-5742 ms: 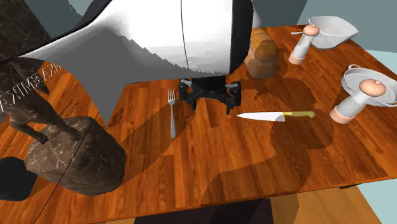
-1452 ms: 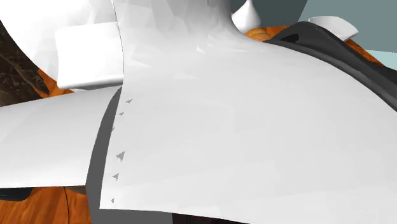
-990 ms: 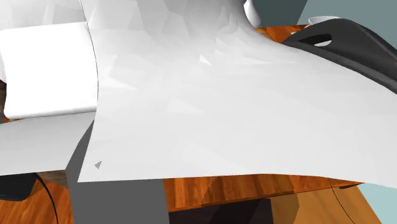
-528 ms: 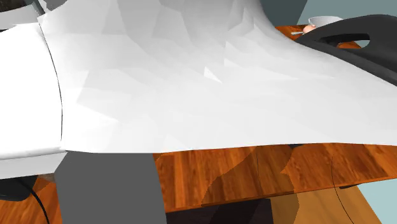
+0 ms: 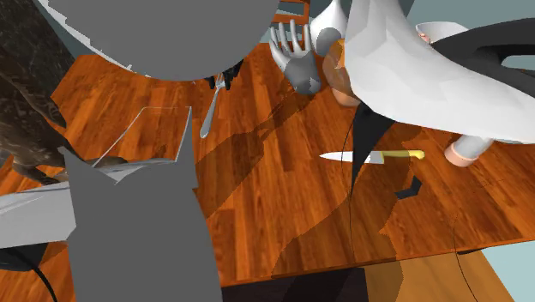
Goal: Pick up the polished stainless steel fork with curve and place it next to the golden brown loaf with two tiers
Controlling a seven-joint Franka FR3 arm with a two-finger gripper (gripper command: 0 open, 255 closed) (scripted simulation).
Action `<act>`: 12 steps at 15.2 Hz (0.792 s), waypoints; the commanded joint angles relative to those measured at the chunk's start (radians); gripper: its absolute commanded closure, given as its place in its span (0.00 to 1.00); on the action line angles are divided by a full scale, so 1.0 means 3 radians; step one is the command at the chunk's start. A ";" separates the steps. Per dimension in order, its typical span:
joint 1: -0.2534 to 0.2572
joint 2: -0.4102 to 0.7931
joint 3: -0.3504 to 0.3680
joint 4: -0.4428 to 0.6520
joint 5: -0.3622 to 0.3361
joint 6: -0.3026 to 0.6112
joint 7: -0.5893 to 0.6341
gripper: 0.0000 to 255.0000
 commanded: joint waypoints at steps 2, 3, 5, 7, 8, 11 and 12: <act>-0.0038 0.0018 -0.0038 0.0114 0.0002 -0.0096 -0.0078 1.00; -0.0076 0.0033 -0.0077 0.0131 0.0006 -0.0099 -0.0155 1.00; -0.0152 0.0071 -0.0151 0.0179 0.0011 -0.0106 -0.0307 1.00; -0.0228 0.0123 -0.0223 0.0242 0.0017 -0.0118 -0.0458 1.00; -0.0266 0.0153 -0.0259 0.0281 0.0020 -0.0125 -0.0532 1.00; -0.0379 0.0264 -0.0362 0.0420 0.0031 -0.0155 -0.0751 1.00; -0.0416 0.0307 -0.0395 0.0476 0.0036 -0.0168 -0.0823 1.00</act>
